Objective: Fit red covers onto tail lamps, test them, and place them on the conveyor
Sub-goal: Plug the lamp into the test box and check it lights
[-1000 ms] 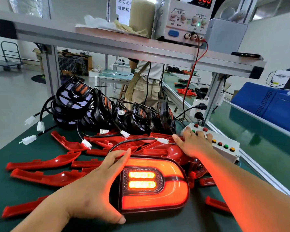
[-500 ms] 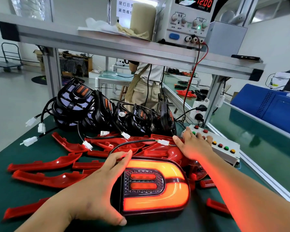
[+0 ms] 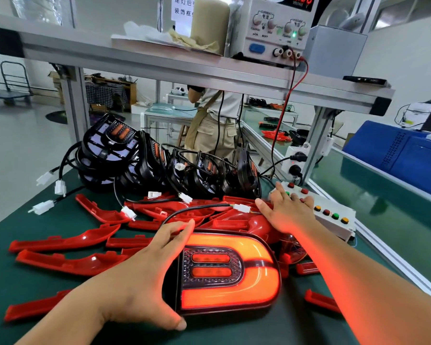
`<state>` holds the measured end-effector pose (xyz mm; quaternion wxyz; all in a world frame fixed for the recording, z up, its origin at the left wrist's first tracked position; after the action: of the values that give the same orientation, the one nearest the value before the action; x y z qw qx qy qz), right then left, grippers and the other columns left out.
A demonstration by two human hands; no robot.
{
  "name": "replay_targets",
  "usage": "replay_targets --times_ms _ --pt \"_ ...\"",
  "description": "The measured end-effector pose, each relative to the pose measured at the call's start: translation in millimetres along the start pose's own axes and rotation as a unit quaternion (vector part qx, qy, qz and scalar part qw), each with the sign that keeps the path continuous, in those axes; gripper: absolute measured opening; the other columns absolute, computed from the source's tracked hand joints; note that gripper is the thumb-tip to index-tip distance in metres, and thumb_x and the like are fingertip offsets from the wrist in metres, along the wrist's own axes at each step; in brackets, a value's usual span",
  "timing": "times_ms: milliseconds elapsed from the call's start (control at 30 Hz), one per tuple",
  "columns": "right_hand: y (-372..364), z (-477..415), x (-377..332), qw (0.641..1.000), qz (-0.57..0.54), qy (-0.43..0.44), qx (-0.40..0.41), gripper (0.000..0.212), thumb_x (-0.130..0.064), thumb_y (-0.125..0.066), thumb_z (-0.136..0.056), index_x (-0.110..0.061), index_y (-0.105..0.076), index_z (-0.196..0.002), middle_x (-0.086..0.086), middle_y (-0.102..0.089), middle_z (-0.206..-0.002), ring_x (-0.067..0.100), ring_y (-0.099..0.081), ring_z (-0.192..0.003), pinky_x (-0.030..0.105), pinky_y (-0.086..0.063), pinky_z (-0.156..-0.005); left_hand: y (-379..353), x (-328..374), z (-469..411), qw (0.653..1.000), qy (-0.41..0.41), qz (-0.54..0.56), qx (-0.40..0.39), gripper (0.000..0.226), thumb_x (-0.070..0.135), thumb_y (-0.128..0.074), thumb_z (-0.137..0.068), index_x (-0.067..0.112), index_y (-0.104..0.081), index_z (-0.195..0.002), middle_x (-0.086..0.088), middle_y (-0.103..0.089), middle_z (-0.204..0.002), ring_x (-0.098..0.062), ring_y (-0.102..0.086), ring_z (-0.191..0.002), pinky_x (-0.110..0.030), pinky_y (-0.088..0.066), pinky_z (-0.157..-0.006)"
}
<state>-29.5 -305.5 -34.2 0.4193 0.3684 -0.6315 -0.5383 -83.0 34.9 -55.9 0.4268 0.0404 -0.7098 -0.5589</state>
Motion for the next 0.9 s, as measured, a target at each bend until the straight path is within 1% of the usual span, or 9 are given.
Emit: replay_targets --times_ms 67,133,333,467,533,600,700,800,900 --pt "-1 0 0 1.0 0.0 -0.001 -0.001 0.084 -0.078 0.0 -0.085 -0.029 -0.03 -0.147 -0.008 0.008 -0.163 0.032 -0.021 -0.146 0.056 -0.014 -0.111 5 1 2 1.0 -0.01 -0.013 -0.019 0.144 0.062 -0.084 -0.051 0.055 0.03 -0.141 0.049 0.028 -0.137 0.042 0.01 -0.113 0.015 -0.006 -0.087" --pt "-1 0 0 1.0 -0.002 0.0 -0.001 0.084 -0.078 0.0 -0.085 -0.029 -0.03 -0.147 -0.007 0.008 -0.163 0.032 -0.021 -0.146 0.056 -0.014 -0.111 6 3 1 1.0 -0.004 -0.008 -0.01 0.146 0.06 -0.085 -0.053 0.052 0.031 -0.142 0.049 0.028 -0.136 0.037 0.003 -0.118 0.016 -0.007 -0.085" --pt "0 3 -2 1.0 -0.022 0.0 -0.014 0.084 -0.076 -0.003 -0.087 -0.026 -0.024 -0.151 -0.001 0.011 -0.163 0.035 -0.015 -0.147 0.056 -0.01 -0.115 6 3 1 1.0 0.011 0.003 -0.012 0.146 0.063 -0.084 -0.05 0.053 0.03 -0.141 0.047 0.027 -0.138 0.013 -0.008 -0.137 0.002 -0.015 -0.098" --pt "10 7 -1 0.998 -0.064 -0.004 0.01 0.072 -0.071 -0.012 -0.092 -0.021 -0.045 -0.131 0.008 -0.012 -0.163 0.035 -0.024 -0.144 0.059 -0.012 -0.114 6 7 2 1.0 0.015 -0.008 -0.018 0.145 0.067 -0.083 -0.05 0.06 0.038 -0.131 0.046 0.033 -0.137 0.005 -0.013 -0.139 -0.008 -0.025 -0.102" --pt "21 10 -5 0.995 -0.076 0.008 0.06 0.057 -0.068 -0.02 -0.093 -0.023 -0.052 -0.107 0.008 -0.046 -0.142 0.031 -0.038 -0.135 0.058 -0.015 -0.112 7 10 2 0.999 0.026 -0.022 -0.029 0.144 0.071 -0.081 -0.049 0.063 0.041 -0.126 0.047 0.038 -0.134 -0.008 0.001 -0.149 -0.029 -0.024 -0.117" --pt "32 15 -13 0.991 -0.101 0.033 0.082 0.046 -0.068 -0.026 -0.092 -0.028 -0.05 -0.092 0.0 -0.055 -0.107 0.025 -0.051 -0.118 0.055 -0.02 -0.109 8 13 3 0.997 0.038 -0.042 -0.045 0.145 0.075 -0.08 -0.048 0.064 0.043 -0.123 0.047 0.045 -0.13 -0.019 0.024 -0.145 -0.047 -0.003 -0.121" --pt "37 19 -27 0.993 -0.084 0.073 0.032 0.048 -0.074 -0.033 -0.087 -0.032 -0.054 -0.079 -0.002 -0.05 -0.099 0.022 -0.052 -0.108 0.052 -0.028 -0.103 15 19 6 0.997 0.006 -0.054 -0.046 0.142 0.083 -0.074 -0.046 0.063 0.043 -0.125 0.043 0.047 -0.133 -0.003 0.039 -0.135 -0.037 0.018 -0.113" --pt "31 20 -37 0.997 -0.027 0.076 -0.006 0.053 -0.074 -0.04 -0.085 -0.028 -0.065 -0.096 0.002 -0.053 -0.108 0.025 -0.049 -0.112 0.054 -0.027 -0.1 29 22 3 0.999 -0.001 -0.041 0.0 0.121 0.079 -0.066 -0.065 0.059 0.031 -0.136 0.044 0.041 -0.137 0.017 0.033 -0.128 -0.031 0.011 -0.116" --pt "29 19 -41 0.997 -0.052 0.059 -0.003 0.047 -0.067 -0.048 -0.087 -0.026 -0.062 -0.104 0.003 -0.053 -0.115 0.028 -0.046 -0.12 0.056 -0.024 -0.106 46 27 -18 0.996 -0.002 -0.059 0.074 0.094 0.052 -0.061 -0.089 0.042 0.011 -0.148 0.032 0.024 -0.153 0.015 0.011 -0.14 -0.014 0.002 -0.114"
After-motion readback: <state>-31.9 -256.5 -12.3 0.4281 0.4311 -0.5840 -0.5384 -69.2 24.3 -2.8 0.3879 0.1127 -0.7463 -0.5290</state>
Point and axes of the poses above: each hand's wrist, its own z-axis away from the middle knuckle, its own y-axis out of the back of the hand, x = y × z, the point moved 3 cm from there along -z, towards the middle knuckle
